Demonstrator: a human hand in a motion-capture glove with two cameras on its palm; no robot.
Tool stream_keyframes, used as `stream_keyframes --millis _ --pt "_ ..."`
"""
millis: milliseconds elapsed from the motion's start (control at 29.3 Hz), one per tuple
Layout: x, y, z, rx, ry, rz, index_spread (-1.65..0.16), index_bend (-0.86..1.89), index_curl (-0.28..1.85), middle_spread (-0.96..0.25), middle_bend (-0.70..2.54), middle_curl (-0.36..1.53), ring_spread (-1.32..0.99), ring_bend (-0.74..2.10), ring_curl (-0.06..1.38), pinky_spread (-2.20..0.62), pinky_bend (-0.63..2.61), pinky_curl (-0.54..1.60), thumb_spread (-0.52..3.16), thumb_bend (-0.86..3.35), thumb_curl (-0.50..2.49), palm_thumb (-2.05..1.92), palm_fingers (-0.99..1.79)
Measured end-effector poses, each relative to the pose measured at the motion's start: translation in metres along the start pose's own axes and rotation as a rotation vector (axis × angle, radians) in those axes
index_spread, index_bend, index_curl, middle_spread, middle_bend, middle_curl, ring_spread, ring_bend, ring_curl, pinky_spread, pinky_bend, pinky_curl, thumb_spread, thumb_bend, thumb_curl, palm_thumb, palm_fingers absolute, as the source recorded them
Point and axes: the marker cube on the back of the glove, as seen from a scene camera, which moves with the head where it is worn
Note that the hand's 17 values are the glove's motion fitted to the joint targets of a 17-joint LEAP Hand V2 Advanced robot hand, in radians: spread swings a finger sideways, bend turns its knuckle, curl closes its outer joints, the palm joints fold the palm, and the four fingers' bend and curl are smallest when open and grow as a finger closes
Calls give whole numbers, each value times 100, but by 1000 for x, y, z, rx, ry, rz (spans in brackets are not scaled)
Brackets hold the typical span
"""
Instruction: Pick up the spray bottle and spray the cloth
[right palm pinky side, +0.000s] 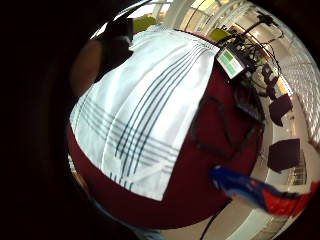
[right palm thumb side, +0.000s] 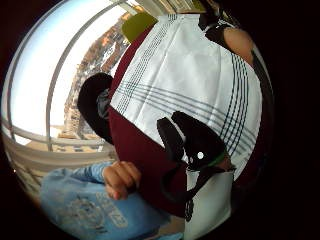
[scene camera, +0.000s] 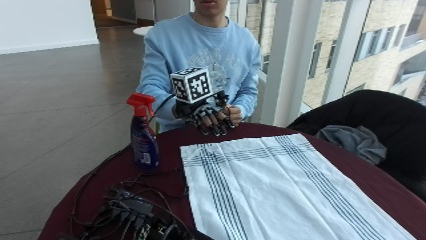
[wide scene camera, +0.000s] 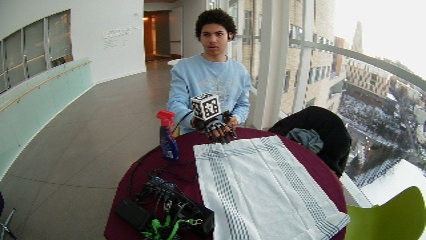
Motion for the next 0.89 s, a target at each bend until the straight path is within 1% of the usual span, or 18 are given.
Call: stream_keyframes --millis 239,444,513,615,650,718,820,889 --pt "10 84 -19 68 -32 31 -37 16 34 -6 27 36 -2 20 28 18 17 25 115 3 25 57 67" --pt "34 136 -35 147 -46 28 -37 17 34 -5 20 36 -2 22 30 18 19 26 116 0 25 59 65" --pt "44 153 -42 179 -69 75 -37 17 35 -5 17 35 -2 22 30 18 20 27 116 -1 26 59 65" --pt "58 175 -55 207 -132 246 -37 17 34 -5 16 34 -2 24 31 17 21 28 115 -2 26 59 67" --pt "65 180 -58 218 -150 280 -37 17 34 -5 16 34 -2 24 31 17 21 28 115 -2 26 59 67" --pt "81 189 -64 209 -187 275 -37 16 34 -5 16 34 -2 24 31 17 22 29 115 -2 26 59 68" --pt "103 203 -69 116 -281 224 -37 17 34 -5 14 33 -2 26 31 17 23 30 115 -2 26 58 67" --pt "117 204 -68 140 -343 198 -37 17 35 -5 11 32 -2 26 32 17 26 31 114 -3 26 57 63"
